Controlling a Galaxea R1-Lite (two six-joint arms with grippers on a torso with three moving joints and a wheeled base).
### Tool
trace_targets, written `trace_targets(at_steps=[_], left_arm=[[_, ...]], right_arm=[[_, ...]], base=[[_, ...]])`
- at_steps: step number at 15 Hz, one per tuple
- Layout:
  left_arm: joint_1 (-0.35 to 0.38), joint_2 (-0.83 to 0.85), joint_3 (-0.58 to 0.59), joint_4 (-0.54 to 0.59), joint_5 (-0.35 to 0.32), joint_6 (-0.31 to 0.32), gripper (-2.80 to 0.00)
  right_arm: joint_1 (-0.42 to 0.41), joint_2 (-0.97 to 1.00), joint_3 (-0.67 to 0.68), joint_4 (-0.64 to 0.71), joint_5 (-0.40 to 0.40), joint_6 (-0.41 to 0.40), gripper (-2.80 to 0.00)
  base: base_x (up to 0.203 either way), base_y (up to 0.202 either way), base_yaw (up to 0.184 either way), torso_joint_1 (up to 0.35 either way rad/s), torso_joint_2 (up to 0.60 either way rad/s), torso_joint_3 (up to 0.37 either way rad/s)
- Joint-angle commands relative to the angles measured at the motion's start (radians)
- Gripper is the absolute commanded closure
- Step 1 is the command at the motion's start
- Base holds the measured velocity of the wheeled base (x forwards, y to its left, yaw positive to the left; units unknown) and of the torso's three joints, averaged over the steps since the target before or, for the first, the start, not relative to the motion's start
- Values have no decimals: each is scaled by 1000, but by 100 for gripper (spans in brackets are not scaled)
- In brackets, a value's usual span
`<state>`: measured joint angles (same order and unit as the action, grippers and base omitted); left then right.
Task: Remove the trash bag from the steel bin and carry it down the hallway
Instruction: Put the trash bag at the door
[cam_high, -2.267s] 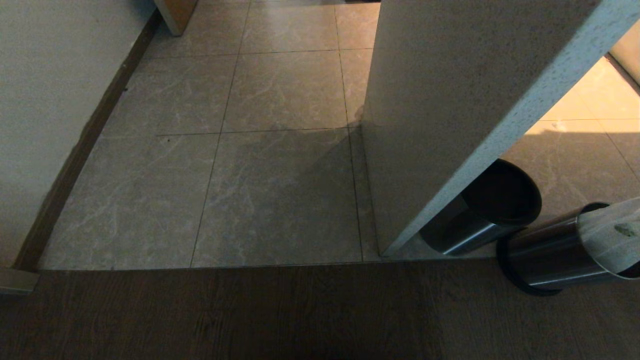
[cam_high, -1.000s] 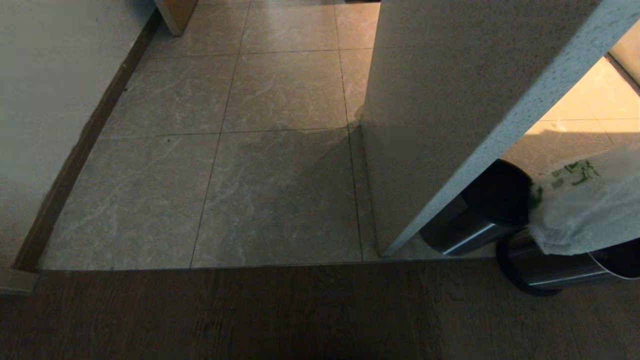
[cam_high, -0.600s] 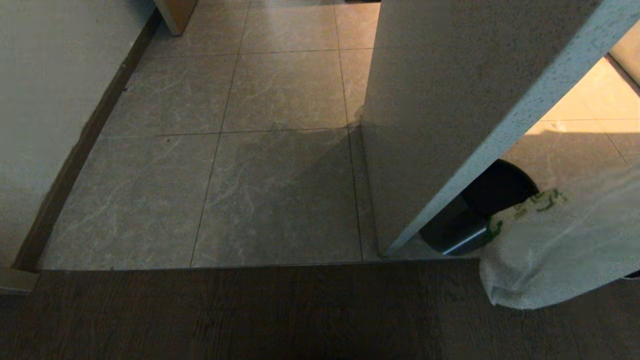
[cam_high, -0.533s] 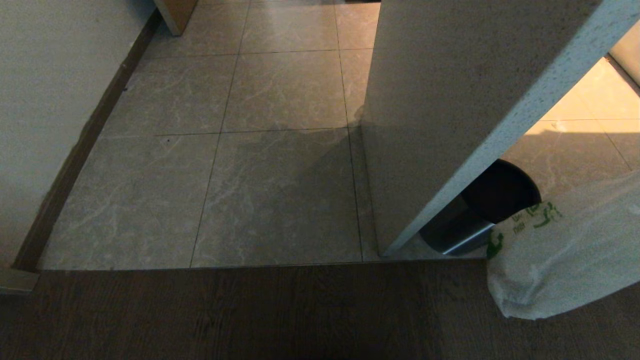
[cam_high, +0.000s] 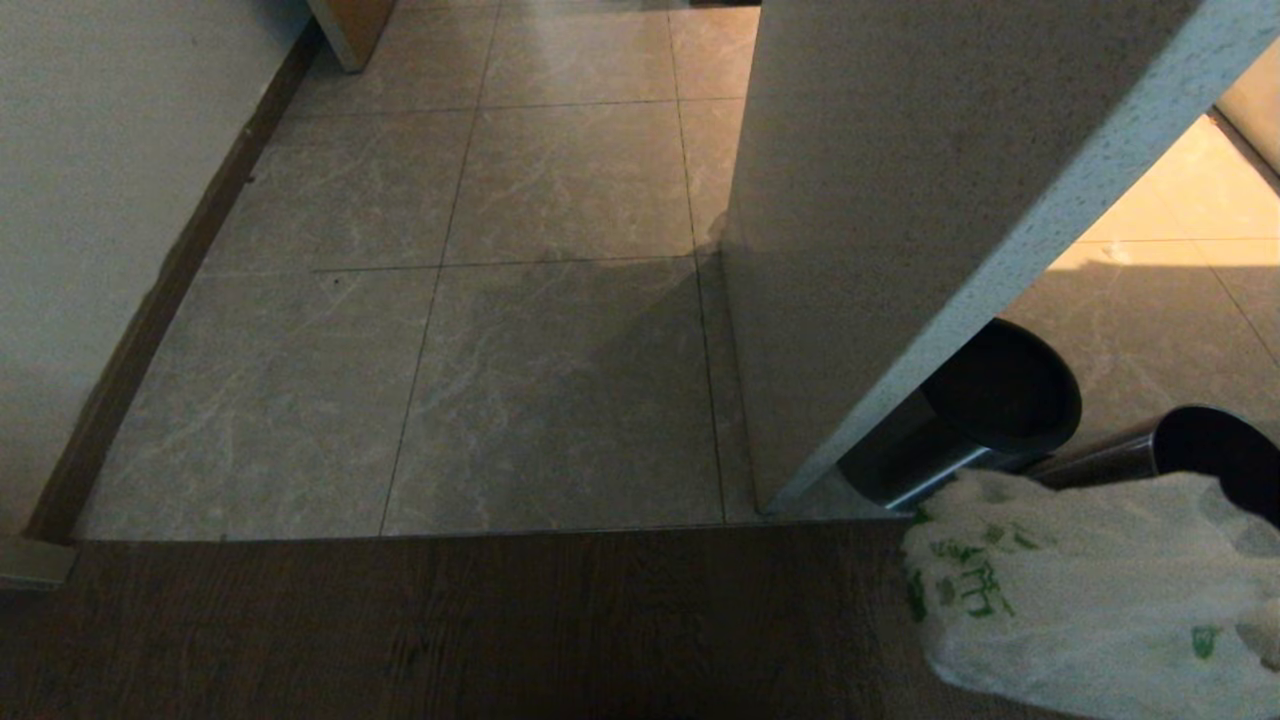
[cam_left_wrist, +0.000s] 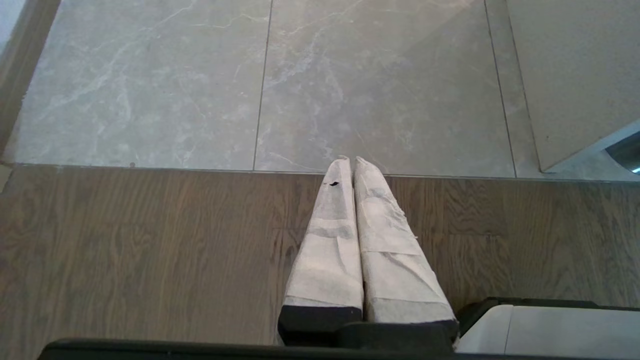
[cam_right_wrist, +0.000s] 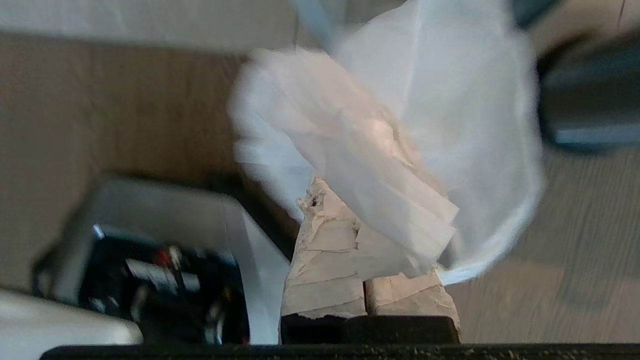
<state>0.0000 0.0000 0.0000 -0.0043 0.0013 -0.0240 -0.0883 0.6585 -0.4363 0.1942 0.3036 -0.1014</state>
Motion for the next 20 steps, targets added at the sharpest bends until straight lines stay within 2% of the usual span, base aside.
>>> trace_targets(at_steps=[1, 4, 7, 8, 9, 10, 13, 16, 20], left_arm=[[0, -1, 0, 0, 0, -1, 0], [0, -1, 0, 0, 0, -1, 0], [0, 0, 0, 0, 0, -1, 0], [0, 0, 1, 0, 0, -1, 0], [0, 0, 0, 0, 0, -1, 0], [0, 0, 1, 0, 0, -1, 0], [0, 0, 0, 0, 0, -1, 0], [0, 0, 1, 1, 0, -1, 0], [0, 0, 0, 0, 0, -1, 0]], right_arm=[[67, -243, 204, -60, -61, 14, 0], [76, -401, 407, -244, -101, 34, 0], [72, -506, 441, -322, -120, 86, 0], [76, -554, 449, -345, -151, 94, 0], [79, -601, 465, -379, -229, 93, 0], [81, -622, 473, -366, -305, 84, 0], [84, -659, 476, -305, -297, 56, 0], [85, -658, 476, -305, -307, 103, 0], [85, -658, 476, -304, -306, 108, 0]], base=[[0, 0, 0, 0, 0, 0], [0, 0, 0, 0, 0, 0], [0, 0, 0, 0, 0, 0], [0, 0, 0, 0, 0, 0], [0, 0, 0, 0, 0, 0], [0, 0, 0, 0, 0, 0], [0, 0, 0, 0, 0, 0], [0, 0, 0, 0, 0, 0], [0, 0, 0, 0, 0, 0]])
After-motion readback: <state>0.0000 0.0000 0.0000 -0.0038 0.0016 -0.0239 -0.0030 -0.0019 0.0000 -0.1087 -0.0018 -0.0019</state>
